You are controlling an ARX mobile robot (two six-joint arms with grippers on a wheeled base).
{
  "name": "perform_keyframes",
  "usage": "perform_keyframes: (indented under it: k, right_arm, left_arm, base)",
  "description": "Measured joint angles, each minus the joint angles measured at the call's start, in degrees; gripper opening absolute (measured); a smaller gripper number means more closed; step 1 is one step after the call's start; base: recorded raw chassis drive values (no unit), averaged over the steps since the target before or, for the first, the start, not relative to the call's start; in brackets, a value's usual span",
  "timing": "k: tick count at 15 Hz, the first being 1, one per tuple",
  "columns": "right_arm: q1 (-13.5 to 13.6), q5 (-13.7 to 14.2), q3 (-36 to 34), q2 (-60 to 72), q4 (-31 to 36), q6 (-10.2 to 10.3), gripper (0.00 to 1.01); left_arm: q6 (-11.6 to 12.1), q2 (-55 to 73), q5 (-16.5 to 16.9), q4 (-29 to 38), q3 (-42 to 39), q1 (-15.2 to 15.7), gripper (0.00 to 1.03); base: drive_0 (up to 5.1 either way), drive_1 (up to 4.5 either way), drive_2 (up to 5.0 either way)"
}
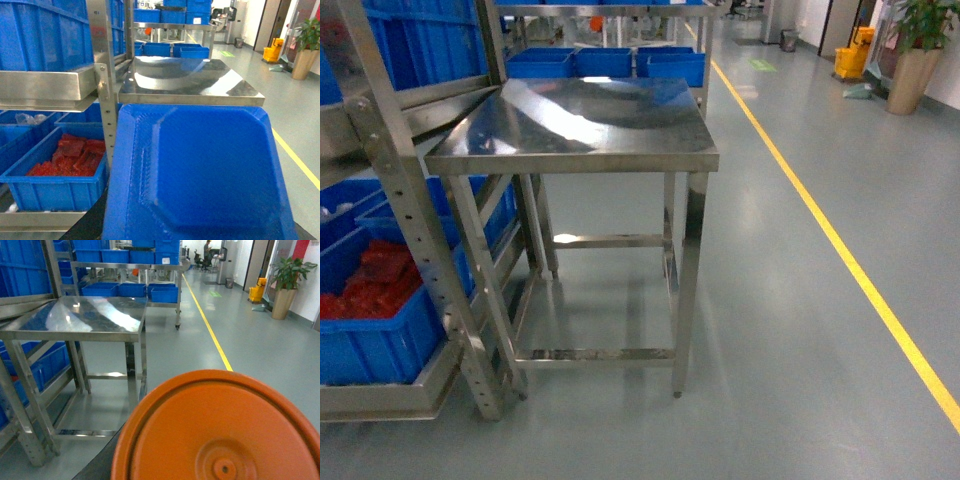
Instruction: Sort blue parts and orange caps into right shelf containers
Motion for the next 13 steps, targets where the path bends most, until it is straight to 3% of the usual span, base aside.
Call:
perform_keyframes:
  k: [13]
  right_arm:
    - [0.0,0.0,0.0,0.0,0.0,0.0,0.43]
  left_arm:
    - [0.0,0.0,0.0,0.0,0.0,0.0,0.42]
  base:
    - [-4.9,2.42,2.4]
